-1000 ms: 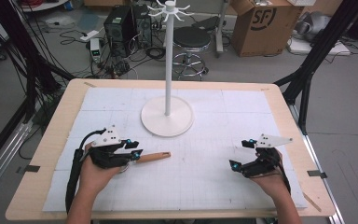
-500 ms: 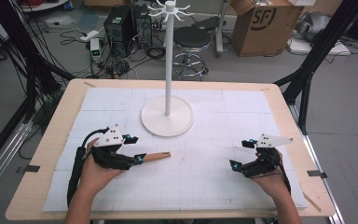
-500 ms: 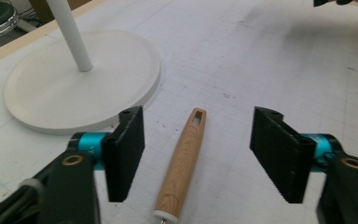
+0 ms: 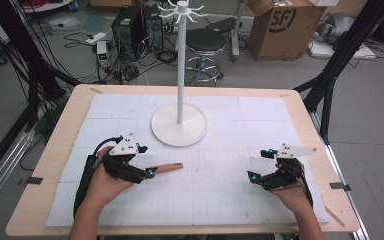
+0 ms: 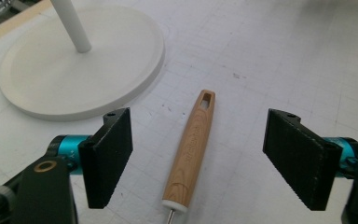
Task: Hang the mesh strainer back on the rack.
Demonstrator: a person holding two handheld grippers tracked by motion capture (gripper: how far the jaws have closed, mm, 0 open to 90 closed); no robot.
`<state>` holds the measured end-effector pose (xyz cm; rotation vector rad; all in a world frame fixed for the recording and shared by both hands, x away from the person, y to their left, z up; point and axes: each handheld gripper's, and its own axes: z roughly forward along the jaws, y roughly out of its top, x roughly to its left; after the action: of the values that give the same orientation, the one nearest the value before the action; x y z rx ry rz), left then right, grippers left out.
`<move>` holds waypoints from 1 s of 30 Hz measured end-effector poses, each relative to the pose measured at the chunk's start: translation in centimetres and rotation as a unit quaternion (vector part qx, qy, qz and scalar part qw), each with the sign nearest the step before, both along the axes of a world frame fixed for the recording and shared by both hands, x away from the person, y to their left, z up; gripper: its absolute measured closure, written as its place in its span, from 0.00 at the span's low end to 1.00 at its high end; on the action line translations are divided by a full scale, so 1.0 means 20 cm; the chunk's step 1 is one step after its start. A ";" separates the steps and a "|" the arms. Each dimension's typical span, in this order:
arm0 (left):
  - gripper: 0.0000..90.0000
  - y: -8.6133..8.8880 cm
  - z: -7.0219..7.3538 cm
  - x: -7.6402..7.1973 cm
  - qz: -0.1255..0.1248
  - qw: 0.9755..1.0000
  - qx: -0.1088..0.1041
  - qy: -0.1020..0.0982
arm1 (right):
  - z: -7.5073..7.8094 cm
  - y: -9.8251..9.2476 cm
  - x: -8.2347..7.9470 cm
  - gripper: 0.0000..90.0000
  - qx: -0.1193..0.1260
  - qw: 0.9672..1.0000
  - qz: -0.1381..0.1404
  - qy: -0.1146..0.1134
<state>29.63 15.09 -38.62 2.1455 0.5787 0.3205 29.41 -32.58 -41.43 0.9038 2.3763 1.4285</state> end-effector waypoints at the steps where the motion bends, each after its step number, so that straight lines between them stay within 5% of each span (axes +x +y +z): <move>1: 0.25 -0.01 -0.01 0.01 0.000 1.000 0.008 0.003 | 0.00 0.00 0.00 0.01 0.000 1.000 0.000 -0.002; 8: 0.20 -0.06 -0.07 0.05 -0.002 0.998 0.065 0.023 | 0.00 0.00 0.00 0.01 0.000 1.000 0.003 -0.002; 13: 0.16 -0.06 -0.08 0.07 -0.004 0.996 0.085 0.033 | 0.00 0.01 0.00 0.01 -0.001 1.000 0.003 0.000; 16: 0.15 -0.07 -0.07 0.08 -0.005 0.992 0.118 0.033 | -0.01 0.01 0.00 0.01 -0.003 1.000 0.004 0.001; 21: 0.13 -0.11 -0.05 0.11 -0.020 0.989 0.135 0.049 | -0.01 0.01 0.00 0.01 -0.003 1.000 0.004 0.000; 30: 0.19 -0.15 -0.12 0.16 -0.030 0.980 0.182 0.077 | -0.01 0.01 0.00 0.01 -0.003 1.000 0.005 0.000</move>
<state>32.77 12.13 -41.00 2.5529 0.5755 0.2435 29.49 -32.39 -41.54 0.8906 2.3875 1.4236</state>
